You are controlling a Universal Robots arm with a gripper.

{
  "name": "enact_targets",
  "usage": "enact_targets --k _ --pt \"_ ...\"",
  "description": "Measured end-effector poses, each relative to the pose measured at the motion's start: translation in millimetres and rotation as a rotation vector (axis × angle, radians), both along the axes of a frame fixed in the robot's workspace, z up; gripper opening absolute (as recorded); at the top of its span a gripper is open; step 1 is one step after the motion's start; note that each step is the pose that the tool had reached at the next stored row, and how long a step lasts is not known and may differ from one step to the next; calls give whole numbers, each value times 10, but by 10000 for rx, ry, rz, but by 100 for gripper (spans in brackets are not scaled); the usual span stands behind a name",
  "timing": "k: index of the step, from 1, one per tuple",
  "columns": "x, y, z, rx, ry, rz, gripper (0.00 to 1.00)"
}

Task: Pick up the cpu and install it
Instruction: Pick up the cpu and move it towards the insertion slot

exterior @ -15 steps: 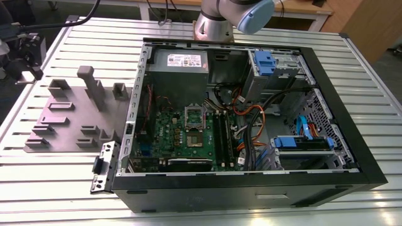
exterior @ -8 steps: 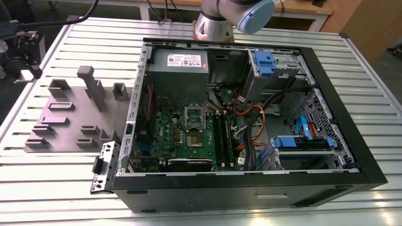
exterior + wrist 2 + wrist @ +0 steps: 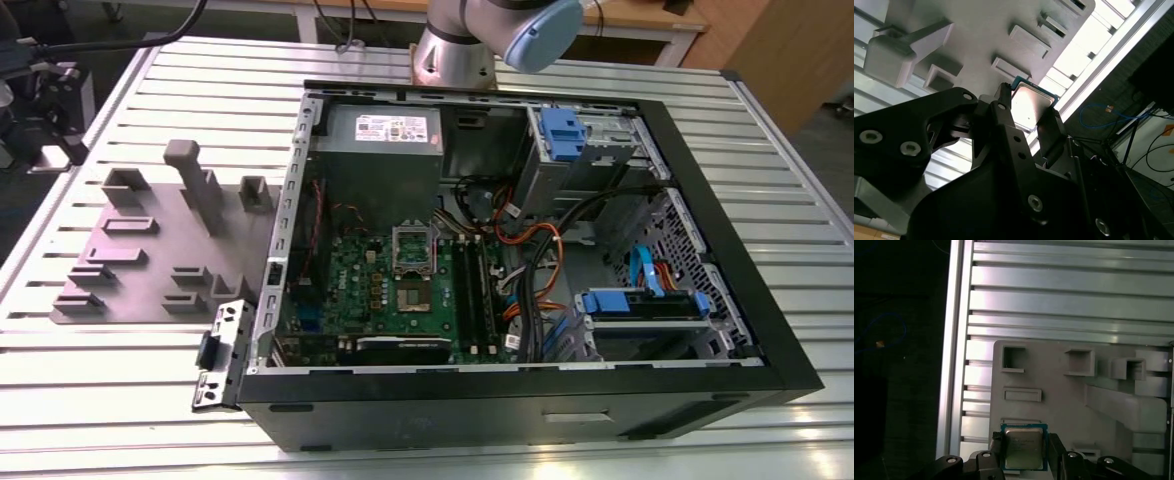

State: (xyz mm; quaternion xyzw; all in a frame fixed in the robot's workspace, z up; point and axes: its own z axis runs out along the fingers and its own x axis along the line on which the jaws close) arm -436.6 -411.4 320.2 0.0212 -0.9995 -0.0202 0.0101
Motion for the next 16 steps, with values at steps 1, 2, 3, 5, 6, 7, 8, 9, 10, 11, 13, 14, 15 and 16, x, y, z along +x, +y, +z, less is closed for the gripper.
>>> enact_targets --k 1,2,3,5,6,7,8,9,10,11,13,14,15,16 --pt "0 0 4 0 0 0 45" --pt "0 0 8 0 0 0 45" --pt "0 0 11 1 -1 0 45" --pt "0 0 19 0 0 0 45" --pt "0 0 24 0 0 0 45" --pt "0 0 28 0 1 0 45" --pt "0 0 32 0 0 0 45" --pt "0 0 35 0 -1 0 45" --pt "0 0 38 1 -1 0 45" --pt "0 0 41 1 -2 0 45" --pt "0 0 46 0 -1 0 45" --pt "0 0 48 1 -1 0 45" --pt "0 0 50 1 -1 0 45" --pt "0 0 52 0 -1 0 45"
